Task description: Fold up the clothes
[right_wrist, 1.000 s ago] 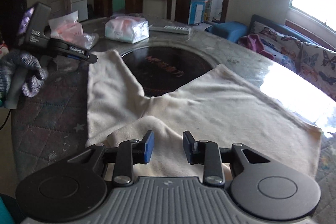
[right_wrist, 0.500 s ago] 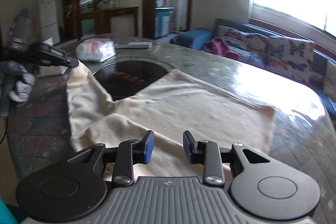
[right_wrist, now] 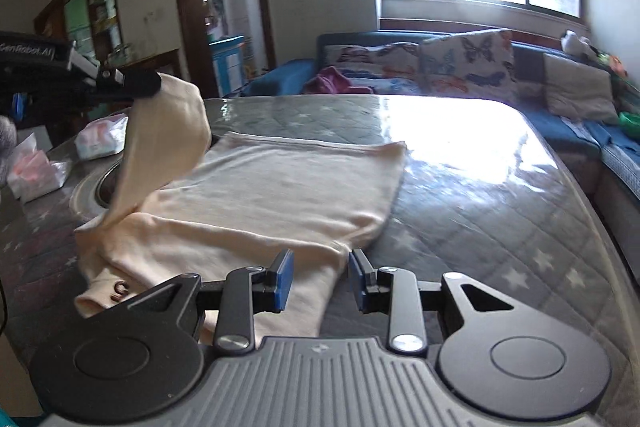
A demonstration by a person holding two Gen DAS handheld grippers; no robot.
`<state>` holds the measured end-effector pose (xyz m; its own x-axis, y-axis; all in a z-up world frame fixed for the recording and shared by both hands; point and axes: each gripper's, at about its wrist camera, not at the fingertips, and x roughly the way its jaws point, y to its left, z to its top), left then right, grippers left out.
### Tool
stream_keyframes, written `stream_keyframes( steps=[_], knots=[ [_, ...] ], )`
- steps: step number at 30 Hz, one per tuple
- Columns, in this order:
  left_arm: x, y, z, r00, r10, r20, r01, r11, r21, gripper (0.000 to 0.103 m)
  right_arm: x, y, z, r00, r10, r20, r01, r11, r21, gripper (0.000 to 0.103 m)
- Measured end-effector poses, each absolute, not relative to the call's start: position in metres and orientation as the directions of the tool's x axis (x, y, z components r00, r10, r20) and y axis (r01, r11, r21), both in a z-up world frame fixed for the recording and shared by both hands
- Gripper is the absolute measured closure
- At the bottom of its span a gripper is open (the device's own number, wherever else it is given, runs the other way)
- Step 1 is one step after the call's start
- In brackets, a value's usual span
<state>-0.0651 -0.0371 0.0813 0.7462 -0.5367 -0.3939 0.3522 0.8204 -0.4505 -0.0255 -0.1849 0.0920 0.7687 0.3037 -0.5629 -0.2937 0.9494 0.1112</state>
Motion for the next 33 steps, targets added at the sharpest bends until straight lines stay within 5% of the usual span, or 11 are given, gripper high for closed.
stream_keyframes(
  steps=[5, 13, 29, 31, 33],
  knots=[
    [-0.062, -0.070, 0.051, 0.664, -0.585, -0.466, 0.399, 0.804, -0.441, 0.097, -0.033, -0.205, 0.086, 0.774, 0.274, -0.571, -0.250, 0.961, 0.122, 0.073],
    [-0.076, -0.067, 0.022, 0.577, -0.603, -0.551, 0.449, 0.797, -0.403, 0.079, -0.034, -0.210, 0.088, 0.781, 0.263, -0.566, -0.230, 0.964, 0.131, 0.073],
    [-0.089, 0.059, 0.003, 0.721, -0.333, -0.608, 0.209, 0.941, -0.267, 0.081, 0.013, -0.154, 0.075, 0.708, 0.356, -0.610, -0.339, 0.929, 0.149, 0.073],
    [-0.091, 0.064, -0.001, 0.716, -0.334, -0.613, 0.211, 0.941, -0.266, 0.080, 0.015, -0.150, 0.071, 0.703, 0.348, -0.620, -0.341, 0.930, 0.135, 0.089],
    [-0.093, 0.068, -0.001, 0.710, -0.342, -0.615, 0.219, 0.938, -0.268, 0.080, 0.016, -0.147, 0.070, 0.706, 0.332, -0.626, -0.339, 0.934, 0.113, 0.092]
  ],
)
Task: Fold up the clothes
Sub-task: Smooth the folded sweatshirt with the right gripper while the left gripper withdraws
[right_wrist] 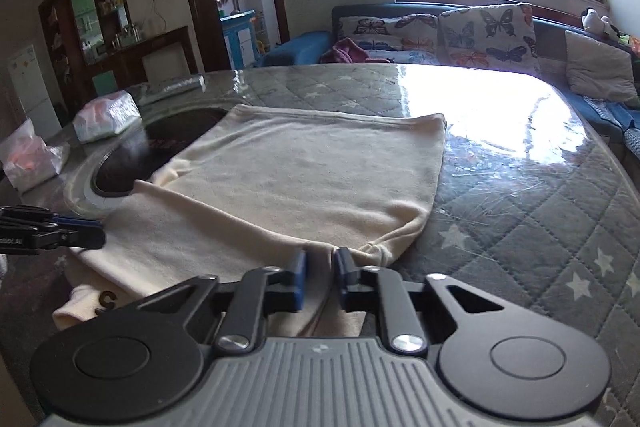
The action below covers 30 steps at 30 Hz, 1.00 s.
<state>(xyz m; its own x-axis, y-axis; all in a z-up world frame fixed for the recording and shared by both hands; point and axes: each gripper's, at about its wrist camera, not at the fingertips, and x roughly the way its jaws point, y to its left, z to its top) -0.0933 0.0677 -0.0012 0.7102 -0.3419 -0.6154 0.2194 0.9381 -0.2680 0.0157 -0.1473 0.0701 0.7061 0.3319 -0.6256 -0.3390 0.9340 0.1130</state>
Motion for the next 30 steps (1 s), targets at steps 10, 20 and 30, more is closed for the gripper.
stream_keyframes(
  steps=[10, 20, 30],
  knots=[
    [-0.069, 0.058, 0.022, 0.729, -0.374, -0.573, 0.283, 0.927, -0.245, 0.082, 0.013, -0.141, 0.078, 0.739, 0.281, -0.613, -0.320, 0.946, 0.048, 0.094],
    [-0.037, 0.048, 0.003, 0.709, -0.340, -0.618, 0.267, 0.940, -0.211, 0.081, 0.013, -0.146, 0.075, 0.735, 0.252, -0.629, -0.301, 0.953, 0.031, 0.091],
    [-0.073, 0.019, 0.011, 0.682, -0.416, -0.602, 0.417, 0.897, -0.147, 0.081, -0.019, -0.140, 0.098, 0.722, 0.331, -0.608, -0.425, 0.905, -0.012, 0.085]
  ],
)
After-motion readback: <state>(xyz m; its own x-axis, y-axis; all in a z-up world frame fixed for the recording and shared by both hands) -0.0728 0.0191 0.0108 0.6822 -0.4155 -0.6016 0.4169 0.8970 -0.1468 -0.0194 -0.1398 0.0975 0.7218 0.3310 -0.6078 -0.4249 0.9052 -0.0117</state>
